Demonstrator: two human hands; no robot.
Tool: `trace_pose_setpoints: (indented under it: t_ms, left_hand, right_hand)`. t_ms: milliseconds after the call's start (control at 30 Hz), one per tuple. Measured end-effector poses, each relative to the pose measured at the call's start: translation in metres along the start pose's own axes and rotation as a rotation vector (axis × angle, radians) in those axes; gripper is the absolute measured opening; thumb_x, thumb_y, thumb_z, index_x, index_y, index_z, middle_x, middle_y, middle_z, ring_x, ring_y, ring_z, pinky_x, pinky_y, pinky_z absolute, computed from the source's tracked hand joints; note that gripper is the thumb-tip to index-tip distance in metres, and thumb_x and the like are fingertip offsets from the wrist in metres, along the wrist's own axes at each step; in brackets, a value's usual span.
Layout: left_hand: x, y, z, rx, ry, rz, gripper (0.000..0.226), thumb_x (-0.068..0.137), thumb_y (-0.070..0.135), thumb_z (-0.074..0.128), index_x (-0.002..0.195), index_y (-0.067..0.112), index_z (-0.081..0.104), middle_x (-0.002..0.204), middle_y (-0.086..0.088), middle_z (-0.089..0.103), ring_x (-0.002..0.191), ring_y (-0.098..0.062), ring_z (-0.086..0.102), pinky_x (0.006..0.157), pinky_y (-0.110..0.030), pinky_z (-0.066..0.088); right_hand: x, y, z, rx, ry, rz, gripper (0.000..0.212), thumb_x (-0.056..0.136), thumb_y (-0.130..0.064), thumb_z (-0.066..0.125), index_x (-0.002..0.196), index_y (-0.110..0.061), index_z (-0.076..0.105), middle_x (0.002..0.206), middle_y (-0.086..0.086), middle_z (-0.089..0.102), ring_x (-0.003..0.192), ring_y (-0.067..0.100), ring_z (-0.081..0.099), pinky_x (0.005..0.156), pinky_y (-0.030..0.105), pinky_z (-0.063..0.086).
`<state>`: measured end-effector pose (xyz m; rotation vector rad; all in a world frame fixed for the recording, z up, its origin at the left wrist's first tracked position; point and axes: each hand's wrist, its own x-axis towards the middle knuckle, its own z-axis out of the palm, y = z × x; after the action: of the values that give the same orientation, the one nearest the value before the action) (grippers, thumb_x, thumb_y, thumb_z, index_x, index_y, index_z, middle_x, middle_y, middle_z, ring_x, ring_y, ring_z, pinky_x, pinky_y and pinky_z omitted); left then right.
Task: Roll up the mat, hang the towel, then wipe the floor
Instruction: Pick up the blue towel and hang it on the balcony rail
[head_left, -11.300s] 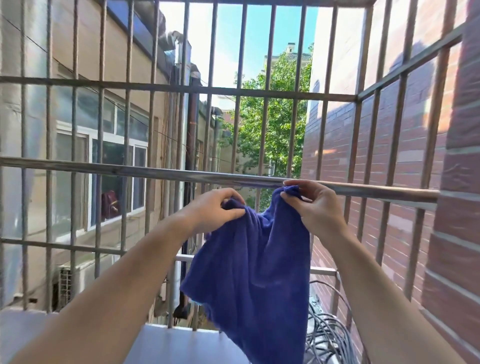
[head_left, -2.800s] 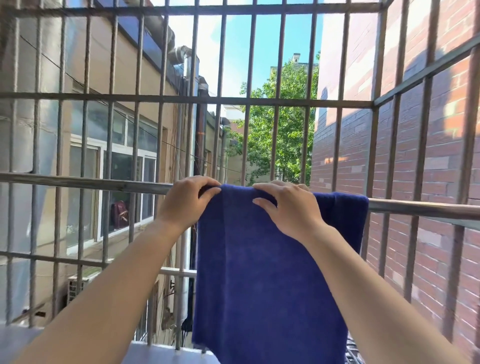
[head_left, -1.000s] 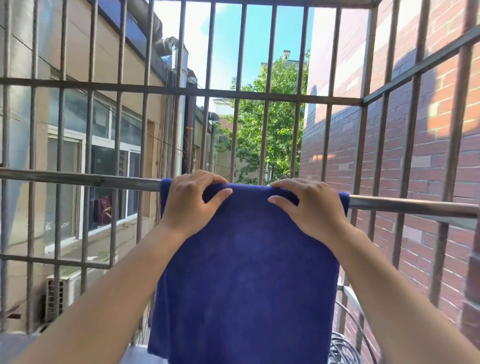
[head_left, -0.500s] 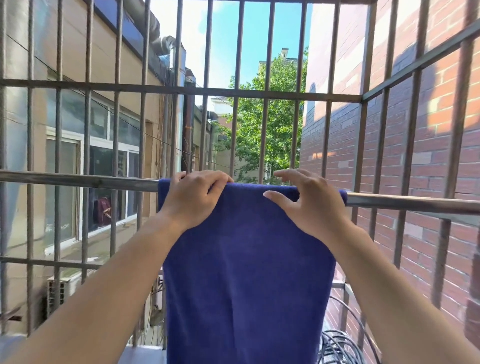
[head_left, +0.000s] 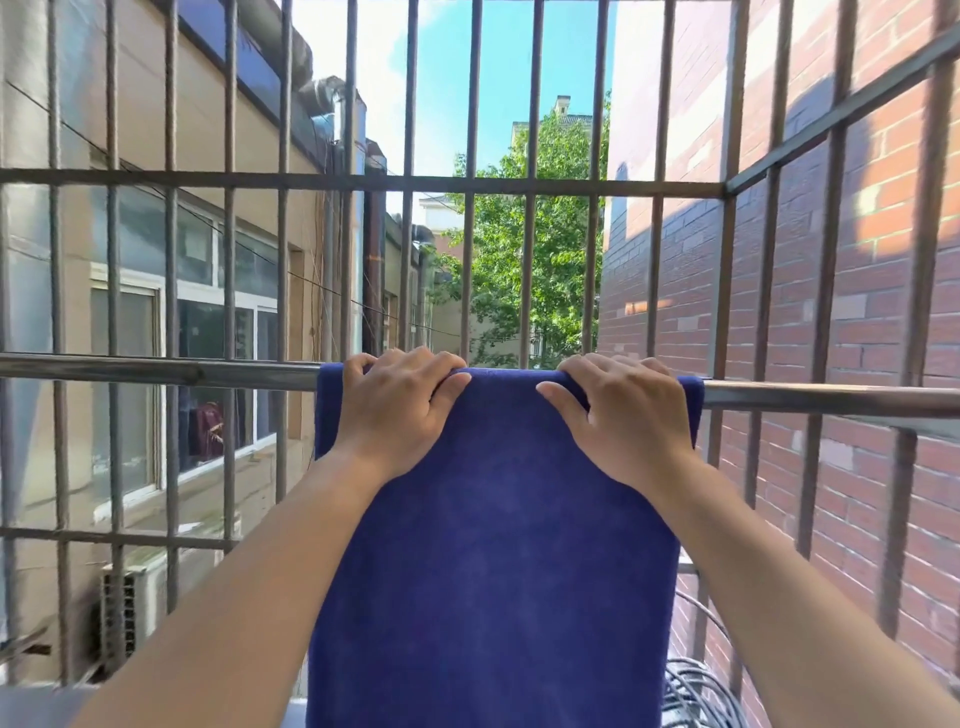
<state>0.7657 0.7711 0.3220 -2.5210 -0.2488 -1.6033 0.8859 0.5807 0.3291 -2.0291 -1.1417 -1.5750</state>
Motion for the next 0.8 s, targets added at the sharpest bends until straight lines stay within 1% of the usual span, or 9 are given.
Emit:
trace_pose_setpoints:
  t_ms: [67,167,300,433,467,533,600,700,800]
  left_hand:
    - [0.000,0.001,-0.001,0.001,-0.015,-0.011,0.051,0.090,0.055,0.013,0.103,0.035,0.058,0.093,0.011,0.061,0.088,-0.016,0.055,0.080,-0.033,0.020]
    - [0.000,0.002,-0.004,-0.004,-0.043,-0.028,0.047,0.092,0.052,0.017,0.107,0.034,0.058,0.095,0.011,0.060,0.092,-0.017,0.054,0.082,-0.035,0.022]
    - [-0.001,0.005,-0.010,-0.014,-0.125,-0.046,0.042,0.096,0.048,0.019,0.115,0.034,0.054,0.103,0.009,0.057,0.103,-0.018,0.051,0.092,-0.039,0.023]
    - [0.004,0.003,-0.019,-0.022,-0.259,-0.056,0.036,0.098,0.047,0.025,0.124,0.035,0.047,0.114,0.007,0.054,0.114,-0.019,0.047,0.099,-0.043,0.020]
    - [0.006,0.003,-0.022,-0.018,-0.295,-0.065,0.037,0.097,0.048,0.024,0.125,0.036,0.046,0.116,0.006,0.053,0.117,-0.020,0.046,0.102,-0.045,0.018]
    - [0.006,0.005,-0.025,-0.008,-0.360,-0.114,0.037,0.097,0.049,0.024,0.127,0.038,0.043,0.123,0.005,0.050,0.123,-0.021,0.040,0.107,-0.057,0.011]
    - [0.007,0.010,-0.029,0.008,-0.393,-0.175,0.037,0.097,0.051,0.023,0.127,0.040,0.042,0.126,0.003,0.048,0.128,-0.022,0.035,0.105,-0.068,0.003]
    - [0.005,0.018,-0.033,0.024,-0.404,-0.235,0.039,0.096,0.051,0.025,0.131,0.041,0.040,0.131,0.000,0.046,0.131,-0.025,0.031,0.103,-0.072,-0.002]
    - [-0.006,0.021,-0.036,0.037,-0.361,-0.232,0.044,0.096,0.050,0.029,0.138,0.037,0.034,0.139,-0.001,0.040,0.136,-0.024,0.026,0.105,-0.071,0.004]
  right_hand:
    - [0.000,-0.002,0.001,0.019,0.005,0.016,0.046,0.091,-0.051,0.030,0.079,-0.020,0.062,0.070,-0.006,0.065,0.063,0.022,0.061,0.065,0.029,0.034]
    - [0.000,-0.005,0.000,0.046,0.005,0.044,0.048,0.093,-0.048,0.026,0.082,-0.020,0.063,0.074,-0.005,0.067,0.067,0.024,0.062,0.068,0.031,0.038]
    - [0.000,-0.006,-0.003,0.035,-0.036,0.061,0.048,0.094,-0.046,0.024,0.087,-0.021,0.064,0.081,-0.005,0.068,0.074,0.025,0.062,0.071,0.032,0.034]
    - [0.003,-0.003,-0.011,0.027,-0.159,0.038,0.040,0.099,-0.043,0.028,0.098,-0.020,0.061,0.095,-0.003,0.065,0.088,0.025,0.060,0.081,0.035,0.034]
    - [0.003,-0.002,-0.013,0.027,-0.204,0.035,0.040,0.099,-0.044,0.027,0.103,-0.021,0.060,0.099,-0.002,0.063,0.093,0.025,0.058,0.084,0.036,0.034]
    - [0.005,-0.001,-0.017,0.026,-0.271,0.059,0.041,0.097,-0.048,0.026,0.109,-0.024,0.057,0.109,0.000,0.057,0.103,0.025,0.053,0.091,0.040,0.031]
    - [0.006,-0.003,-0.020,0.031,-0.312,0.117,0.041,0.096,-0.051,0.027,0.114,-0.028,0.056,0.118,-0.002,0.050,0.114,0.023,0.044,0.097,0.045,0.027]
    - [0.003,-0.012,-0.024,0.068,-0.288,0.188,0.039,0.095,-0.050,0.034,0.118,-0.025,0.055,0.124,-0.002,0.048,0.120,0.022,0.039,0.102,0.049,0.025]
    - [-0.007,-0.021,-0.028,0.090,-0.223,0.194,0.038,0.095,-0.046,0.041,0.120,-0.020,0.053,0.122,0.001,0.051,0.120,0.024,0.041,0.103,0.049,0.027]
